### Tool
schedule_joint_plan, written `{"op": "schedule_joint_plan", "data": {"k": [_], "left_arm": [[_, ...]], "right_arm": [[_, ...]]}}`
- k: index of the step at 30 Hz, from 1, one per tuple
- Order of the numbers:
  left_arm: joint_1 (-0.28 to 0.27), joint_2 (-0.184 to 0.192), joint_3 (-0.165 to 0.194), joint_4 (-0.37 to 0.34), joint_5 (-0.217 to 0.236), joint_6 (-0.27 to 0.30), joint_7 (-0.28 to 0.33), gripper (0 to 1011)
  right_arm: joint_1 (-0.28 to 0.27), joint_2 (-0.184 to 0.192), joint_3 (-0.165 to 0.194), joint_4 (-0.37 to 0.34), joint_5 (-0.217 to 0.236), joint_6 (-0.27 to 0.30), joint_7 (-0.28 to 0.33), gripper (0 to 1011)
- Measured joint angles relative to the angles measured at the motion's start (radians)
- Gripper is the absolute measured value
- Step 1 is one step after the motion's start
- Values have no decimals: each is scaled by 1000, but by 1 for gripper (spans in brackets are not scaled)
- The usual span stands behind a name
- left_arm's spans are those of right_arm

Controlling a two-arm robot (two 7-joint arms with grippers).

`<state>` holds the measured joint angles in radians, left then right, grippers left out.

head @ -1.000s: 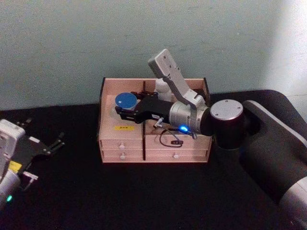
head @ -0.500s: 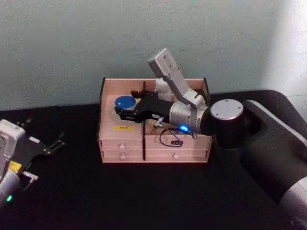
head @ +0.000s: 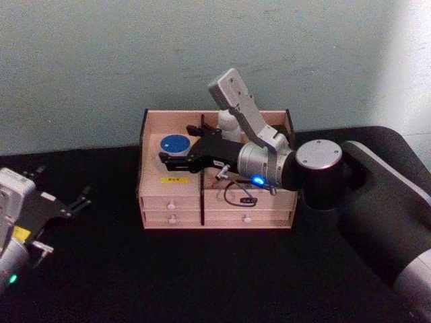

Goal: Pick up the facial cleanser and watermelon frost from the table and place them into the tiered storage box.

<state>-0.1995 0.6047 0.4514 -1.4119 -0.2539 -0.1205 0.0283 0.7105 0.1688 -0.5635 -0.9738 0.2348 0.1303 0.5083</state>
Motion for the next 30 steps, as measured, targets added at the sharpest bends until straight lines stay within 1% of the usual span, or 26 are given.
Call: {"op": "schedule_joint_plan", "data": {"k": [6, 7, 8, 9, 10, 11, 12, 15, 16, 17, 18, 21, 22, 23, 24, 27, 28, 30], "left_arm": [[0, 0, 0, 0, 0, 0, 0, 1001], [0, 0, 0, 0, 0, 0, 0, 1001], [0, 0, 0, 0, 0, 0, 0, 1001], [0, 0, 0, 0, 0, 0, 0, 1001], [0, 0, 0, 0, 0, 0, 0, 1001], [0, 0, 0, 0, 0, 0, 0, 1001], [0, 0, 0, 0, 0, 0, 0, 1001], [0, 0, 0, 0, 0, 0, 0, 1001], [0, 0, 0, 0, 0, 0, 0, 1001], [0, 0, 0, 0, 0, 0, 0, 1002], [0, 0, 0, 0, 0, 0, 0, 1001], [0, 0, 0, 0, 0, 0, 0, 1001], [0, 0, 0, 0, 0, 0, 0, 1001], [0, 0, 0, 0, 0, 0, 0, 1002], [0, 0, 0, 0, 0, 0, 0, 1001], [0, 0, 0, 0, 0, 0, 0, 1002], [0, 0, 0, 0, 0, 0, 0, 1001], [0, 0, 0, 0, 0, 0, 0, 1002]], "right_arm": [[-36, 22, 14, -61, -1, -43, 1, 1002], [-49, 31, 21, -88, 0, -48, 1, 1002], [-64, 43, 26, -118, 5, -49, 6, 1002], [-64, 43, 26, -118, 5, -49, 6, 1002], [-80, 55, 31, -148, 12, -49, 12, 1002], [-86, 61, 32, -162, 15, -47, 15, 1002], [-106, 79, 35, -202, 25, -41, 25, 1002], [-138, 108, 38, -261, 42, -24, 44, 1002], [-159, 130, 40, -301, 56, -13, 57, 1002], [-173, 144, 41, -326, 65, -6, 66, 1002], [-201, 171, 43, -373, 81, 6, 81, 1002], [-242, 211, 47, -437, 103, 17, 102, 1002], [-271, 240, 50, -476, 117, 21, 115, 1002], [-283, 254, 53, -495, 123, 21, 120, 1002], [-306, 279, 58, -522, 134, 22, 127, 1002], [-337, 318, 67, -562, 150, 20, 138, 1002], [-356, 346, 74, -583, 158, 17, 143, 1002], [-373, 373, 83, -603, 165, 12, 146, 1002]]}}
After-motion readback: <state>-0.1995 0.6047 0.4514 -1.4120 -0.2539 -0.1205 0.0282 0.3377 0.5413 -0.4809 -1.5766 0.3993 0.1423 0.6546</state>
